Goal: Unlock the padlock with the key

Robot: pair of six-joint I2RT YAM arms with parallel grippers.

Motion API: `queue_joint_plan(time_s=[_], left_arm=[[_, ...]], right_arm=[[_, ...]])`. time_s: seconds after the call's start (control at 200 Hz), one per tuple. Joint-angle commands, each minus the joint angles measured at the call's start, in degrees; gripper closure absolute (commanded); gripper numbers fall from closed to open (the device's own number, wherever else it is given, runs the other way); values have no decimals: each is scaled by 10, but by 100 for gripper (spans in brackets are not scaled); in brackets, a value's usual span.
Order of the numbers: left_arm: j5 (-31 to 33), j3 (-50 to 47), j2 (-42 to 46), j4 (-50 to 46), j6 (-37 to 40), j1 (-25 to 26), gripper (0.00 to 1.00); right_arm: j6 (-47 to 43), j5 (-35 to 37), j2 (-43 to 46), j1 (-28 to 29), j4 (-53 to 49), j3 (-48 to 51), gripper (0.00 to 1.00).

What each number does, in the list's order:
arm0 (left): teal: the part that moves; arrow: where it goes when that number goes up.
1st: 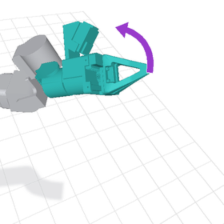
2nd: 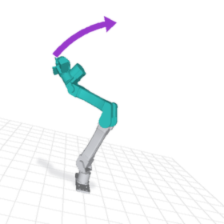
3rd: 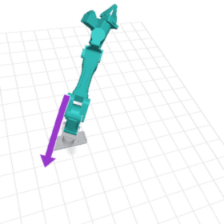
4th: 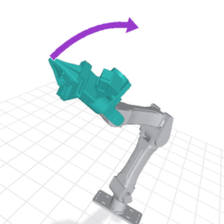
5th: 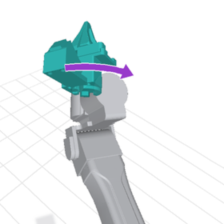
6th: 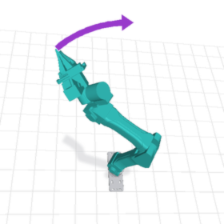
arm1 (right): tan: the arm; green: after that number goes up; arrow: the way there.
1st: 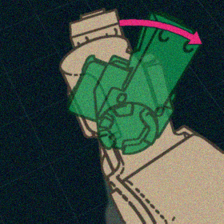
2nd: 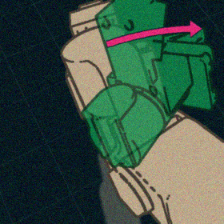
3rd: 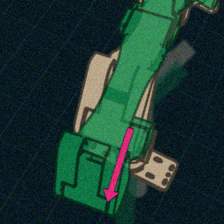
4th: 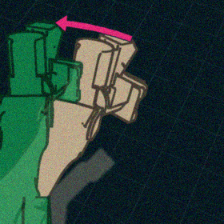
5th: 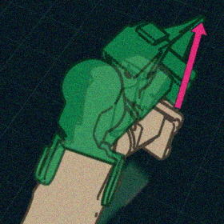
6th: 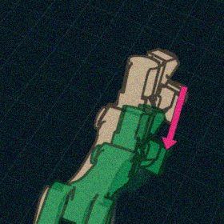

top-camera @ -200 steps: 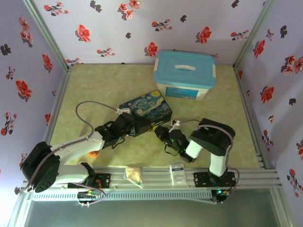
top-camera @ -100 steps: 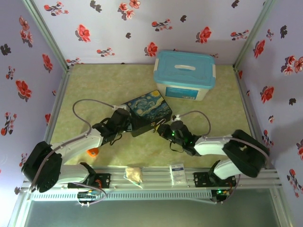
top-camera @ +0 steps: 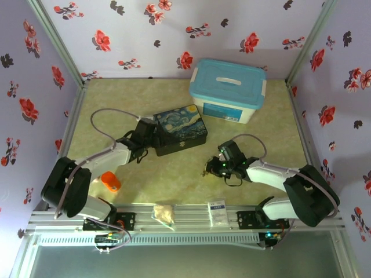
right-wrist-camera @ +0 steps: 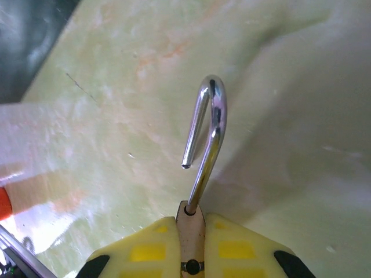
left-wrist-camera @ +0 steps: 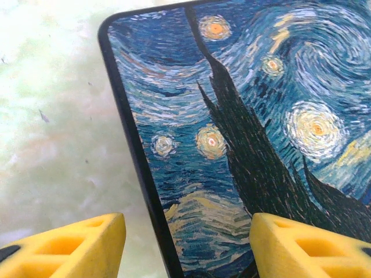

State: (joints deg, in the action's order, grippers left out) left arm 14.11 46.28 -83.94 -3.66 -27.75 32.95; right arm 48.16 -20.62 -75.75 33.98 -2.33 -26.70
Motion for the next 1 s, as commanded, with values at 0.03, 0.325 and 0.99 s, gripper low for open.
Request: queue_joint_plan(time_s=[0.03,0.325,0.99], left_arm=[[15,18,-43,-57,42,-31,41],[-16,42,-10,-31,48,-44,41],[-44,19,118,-76,26,-46,40]], right_arm=[[-80,-14,6,-33,-181,-22,99],[-152,16,10,-115,-288,-64,77],[-158,85,3,-101,-228,-106,57]])
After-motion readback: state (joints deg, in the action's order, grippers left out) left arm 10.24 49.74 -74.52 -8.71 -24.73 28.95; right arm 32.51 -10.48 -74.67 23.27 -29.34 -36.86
